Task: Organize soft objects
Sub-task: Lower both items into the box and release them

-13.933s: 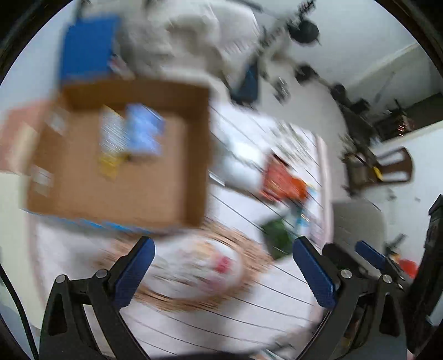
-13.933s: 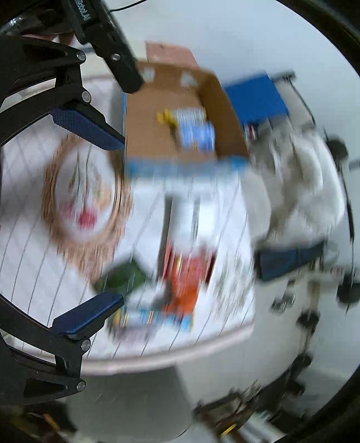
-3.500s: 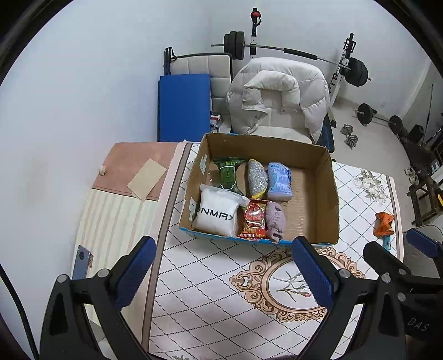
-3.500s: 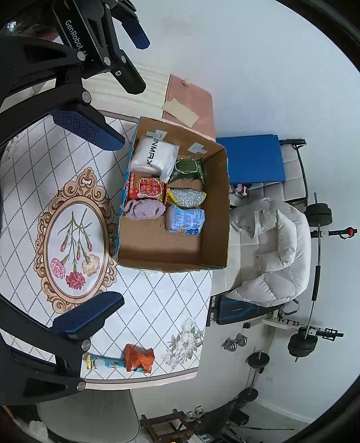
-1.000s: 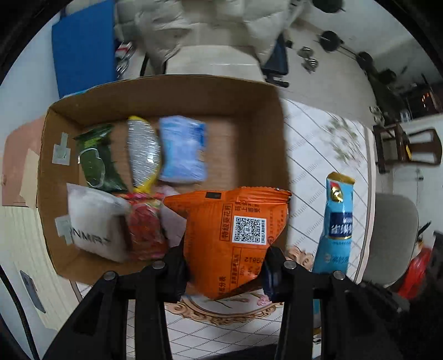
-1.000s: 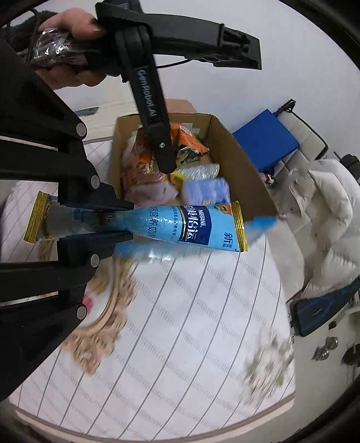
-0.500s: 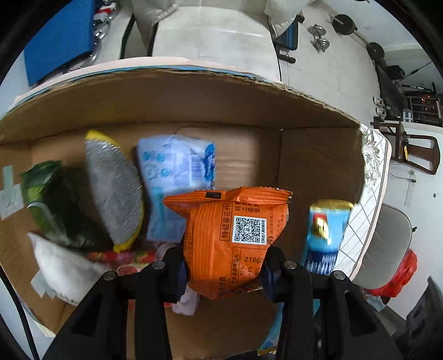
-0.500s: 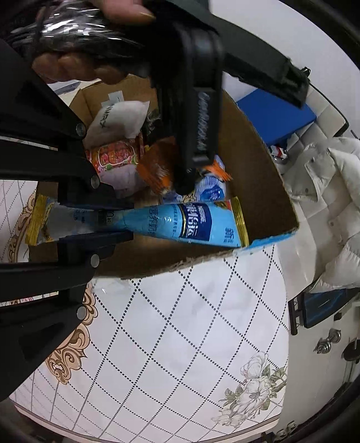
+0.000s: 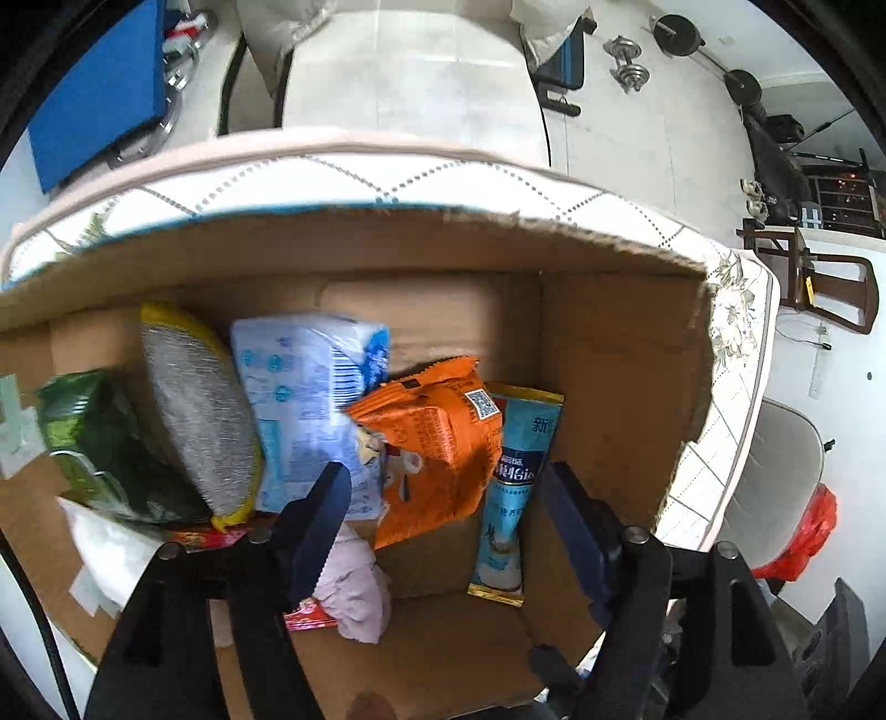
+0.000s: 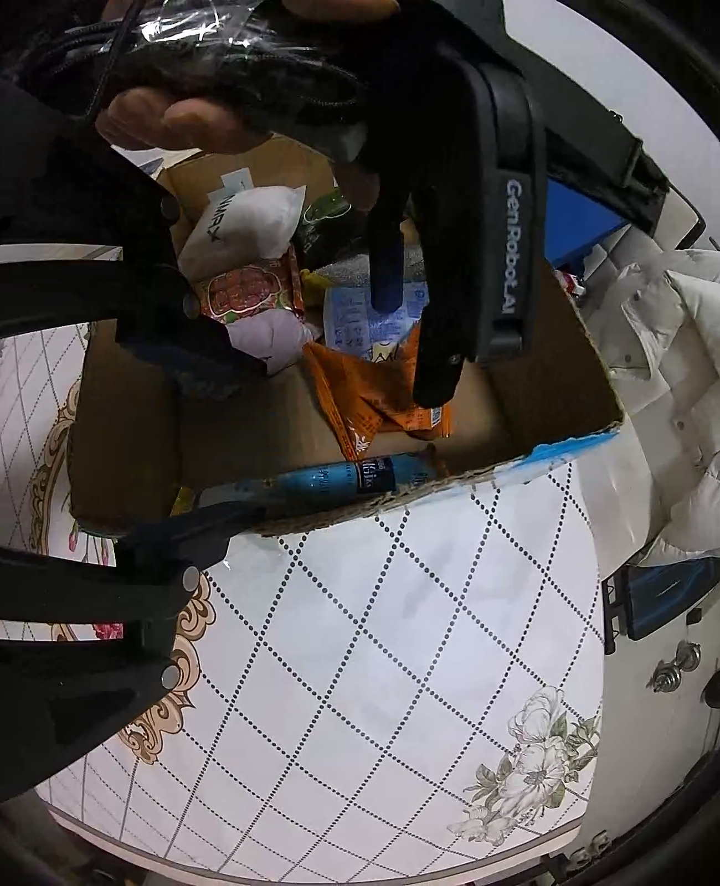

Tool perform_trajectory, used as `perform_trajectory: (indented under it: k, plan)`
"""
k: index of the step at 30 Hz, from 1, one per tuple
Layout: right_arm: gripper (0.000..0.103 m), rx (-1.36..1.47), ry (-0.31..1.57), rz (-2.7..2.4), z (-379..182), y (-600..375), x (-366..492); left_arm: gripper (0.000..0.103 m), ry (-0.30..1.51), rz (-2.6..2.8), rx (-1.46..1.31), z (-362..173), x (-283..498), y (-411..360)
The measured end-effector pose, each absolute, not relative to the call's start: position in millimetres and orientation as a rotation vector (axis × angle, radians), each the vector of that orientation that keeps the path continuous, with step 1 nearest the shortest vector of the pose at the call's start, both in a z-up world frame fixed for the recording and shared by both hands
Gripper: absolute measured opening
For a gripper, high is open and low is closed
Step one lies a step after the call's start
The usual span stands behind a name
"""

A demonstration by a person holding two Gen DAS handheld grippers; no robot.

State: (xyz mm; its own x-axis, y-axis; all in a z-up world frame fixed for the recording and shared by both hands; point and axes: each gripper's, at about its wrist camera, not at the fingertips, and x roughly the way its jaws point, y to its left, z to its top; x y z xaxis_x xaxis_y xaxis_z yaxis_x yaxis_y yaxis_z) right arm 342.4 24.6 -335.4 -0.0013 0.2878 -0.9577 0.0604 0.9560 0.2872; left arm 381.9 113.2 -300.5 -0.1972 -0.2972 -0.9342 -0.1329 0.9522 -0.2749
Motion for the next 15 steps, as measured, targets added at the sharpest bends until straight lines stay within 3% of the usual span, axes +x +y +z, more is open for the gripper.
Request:
perform_trajectory:
  k: [5,9,15]
  plan:
    - [0.054,0.243,1.552,0.181,-324,29,337,0.071,1.693,-0.12,-0.259,-272,365,124]
    - [0.068,0.172,1.52,0.17,-309,36,329,0.071,1.611,-0.06,-0.206,-251,343,138]
    - [0.072,0.09,1.491,0.162,-296,43,317,0.071,1.499,0.055,-0.131,-227,297,166]
